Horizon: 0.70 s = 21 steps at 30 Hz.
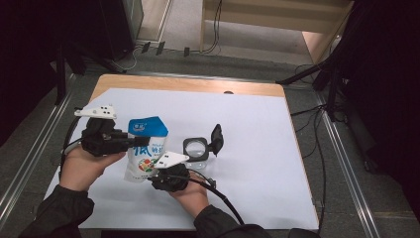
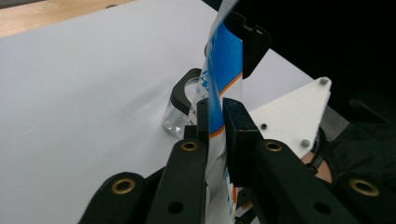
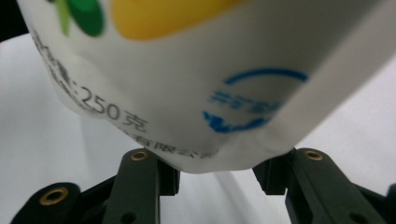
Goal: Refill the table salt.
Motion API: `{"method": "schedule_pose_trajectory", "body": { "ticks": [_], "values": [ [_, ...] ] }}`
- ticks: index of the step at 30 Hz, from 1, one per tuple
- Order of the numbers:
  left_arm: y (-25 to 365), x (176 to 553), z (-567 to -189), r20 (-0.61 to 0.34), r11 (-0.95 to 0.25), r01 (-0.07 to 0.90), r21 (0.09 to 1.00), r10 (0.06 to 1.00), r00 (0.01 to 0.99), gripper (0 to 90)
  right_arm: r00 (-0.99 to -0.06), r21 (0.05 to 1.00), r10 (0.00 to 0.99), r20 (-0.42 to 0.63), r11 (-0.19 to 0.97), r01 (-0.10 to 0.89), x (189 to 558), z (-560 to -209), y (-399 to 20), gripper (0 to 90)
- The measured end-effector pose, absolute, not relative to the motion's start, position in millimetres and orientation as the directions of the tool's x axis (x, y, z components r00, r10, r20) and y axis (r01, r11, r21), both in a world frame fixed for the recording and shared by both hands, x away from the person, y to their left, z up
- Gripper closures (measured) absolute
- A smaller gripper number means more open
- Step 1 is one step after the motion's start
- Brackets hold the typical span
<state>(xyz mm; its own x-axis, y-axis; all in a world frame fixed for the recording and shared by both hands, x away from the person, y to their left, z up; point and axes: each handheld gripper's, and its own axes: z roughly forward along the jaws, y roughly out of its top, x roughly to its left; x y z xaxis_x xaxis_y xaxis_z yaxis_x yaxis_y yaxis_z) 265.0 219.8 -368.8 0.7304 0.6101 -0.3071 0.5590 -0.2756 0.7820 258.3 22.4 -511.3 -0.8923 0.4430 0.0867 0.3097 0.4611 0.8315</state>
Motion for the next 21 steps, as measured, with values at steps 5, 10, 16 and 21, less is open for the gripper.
{"method": "schedule_pose_trajectory", "body": {
  "ticks": [5,10,16,21],
  "values": [
    [213.9,271.9,-376.3,-0.341,-0.276,0.582,0.765,0.592,0.73,86.2,-0.889,0.832,0.447,0.095,0.455,0.317,255.6,-511.8,19.6,61.9],
    [207.3,273.1,-375.8,-0.32,-0.271,0.566,0.779,0.604,0.73,89.5,-0.886,0.834,0.445,0.13,0.434,0.341,255.8,-510.4,15.4,60.9],
    [202.0,277.9,-378.6,-0.325,-0.278,0.575,0.769,0.605,0.727,89.4,-0.886,0.834,0.448,0.12,0.438,0.335,250.3,-508.4,13.5,55.2],
    [192.0,283.0,-384.0,-0.335,-0.293,0.58,0.76,0.588,0.736,89.6,-0.891,0.837,0.442,0.107,0.444,0.321,242.0,-508.3,17.6,52.0]
  ]
}}
